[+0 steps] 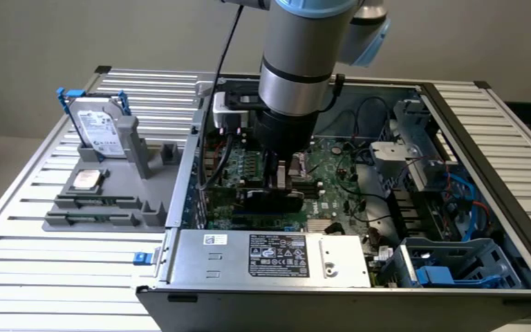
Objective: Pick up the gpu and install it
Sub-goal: 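Insert the gpu into the slot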
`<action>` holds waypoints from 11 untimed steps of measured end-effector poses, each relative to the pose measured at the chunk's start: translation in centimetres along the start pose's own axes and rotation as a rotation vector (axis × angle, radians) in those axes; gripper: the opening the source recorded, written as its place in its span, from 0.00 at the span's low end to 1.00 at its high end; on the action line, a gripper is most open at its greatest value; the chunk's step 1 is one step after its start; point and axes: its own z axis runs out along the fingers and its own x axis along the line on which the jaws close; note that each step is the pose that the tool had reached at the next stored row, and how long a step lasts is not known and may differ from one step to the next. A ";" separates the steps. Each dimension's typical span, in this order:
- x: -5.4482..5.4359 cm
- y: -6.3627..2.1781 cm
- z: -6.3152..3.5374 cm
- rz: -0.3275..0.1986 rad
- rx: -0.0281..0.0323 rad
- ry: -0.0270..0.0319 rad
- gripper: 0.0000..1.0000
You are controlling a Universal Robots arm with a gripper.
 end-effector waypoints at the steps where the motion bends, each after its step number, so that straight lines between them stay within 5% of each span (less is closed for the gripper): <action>1: 0.0 0.00 0.00 0.000 0.0004 0.0011 0.26; 11: 0.0 0.09 0.01 0.001 0.0016 0.0057 0.26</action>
